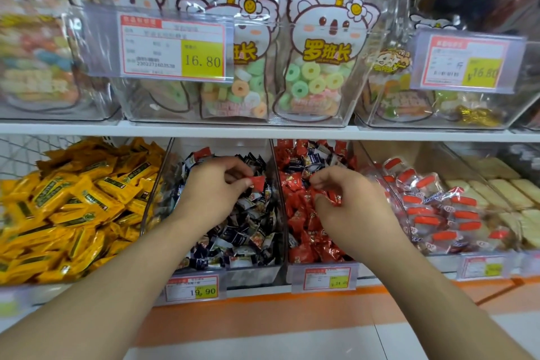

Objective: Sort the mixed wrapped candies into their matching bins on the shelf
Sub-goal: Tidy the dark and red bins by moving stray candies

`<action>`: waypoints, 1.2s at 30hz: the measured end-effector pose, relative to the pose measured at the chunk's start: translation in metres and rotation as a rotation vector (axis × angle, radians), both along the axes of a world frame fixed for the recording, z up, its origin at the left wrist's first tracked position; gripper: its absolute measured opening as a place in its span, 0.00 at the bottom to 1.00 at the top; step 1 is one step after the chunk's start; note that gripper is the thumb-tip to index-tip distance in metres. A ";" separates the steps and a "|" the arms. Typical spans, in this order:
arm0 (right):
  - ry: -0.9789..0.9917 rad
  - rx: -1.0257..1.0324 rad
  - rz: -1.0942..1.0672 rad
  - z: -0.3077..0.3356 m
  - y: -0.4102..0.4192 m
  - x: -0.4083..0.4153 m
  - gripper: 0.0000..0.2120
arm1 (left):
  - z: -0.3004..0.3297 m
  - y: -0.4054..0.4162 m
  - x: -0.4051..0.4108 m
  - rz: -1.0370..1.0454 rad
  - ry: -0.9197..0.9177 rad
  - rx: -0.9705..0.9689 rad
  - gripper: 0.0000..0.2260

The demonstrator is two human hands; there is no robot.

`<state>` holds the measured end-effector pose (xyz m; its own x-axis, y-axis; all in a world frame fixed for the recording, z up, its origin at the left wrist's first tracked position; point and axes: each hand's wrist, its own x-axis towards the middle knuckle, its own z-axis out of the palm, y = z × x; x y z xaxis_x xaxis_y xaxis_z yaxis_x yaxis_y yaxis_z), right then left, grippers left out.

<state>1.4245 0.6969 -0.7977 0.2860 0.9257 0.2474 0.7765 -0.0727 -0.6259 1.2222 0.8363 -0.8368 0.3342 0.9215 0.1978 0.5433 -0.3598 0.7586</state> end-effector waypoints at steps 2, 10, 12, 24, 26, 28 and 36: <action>-0.006 0.016 0.037 0.001 0.000 -0.004 0.13 | 0.012 -0.007 -0.003 -0.036 -0.117 -0.067 0.06; -0.043 0.110 0.139 0.010 -0.005 -0.018 0.06 | 0.043 -0.055 0.003 -0.256 -0.387 -0.361 0.10; -0.050 0.073 0.059 0.010 -0.006 -0.012 0.05 | 0.035 -0.046 -0.002 -0.165 -0.307 -0.284 0.09; -0.086 -0.010 -0.096 0.006 -0.003 0.002 0.13 | -0.028 0.010 -0.007 0.003 0.248 0.023 0.17; -0.085 -0.022 -0.093 0.004 -0.002 0.003 0.12 | -0.035 0.015 -0.004 -0.023 0.311 0.071 0.15; -0.070 -0.032 -0.093 0.003 -0.001 0.004 0.11 | -0.036 0.019 -0.003 -0.024 0.337 0.066 0.11; -0.042 -0.033 -0.083 0.005 -0.001 0.004 0.10 | -0.025 0.012 -0.007 -0.009 0.283 -0.026 0.04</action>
<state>1.4282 0.6963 -0.7929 0.3519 0.9071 0.2309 0.7924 -0.1574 -0.5893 1.2156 0.8480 -0.8621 0.3811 0.9217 0.0717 0.7313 -0.3480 0.5865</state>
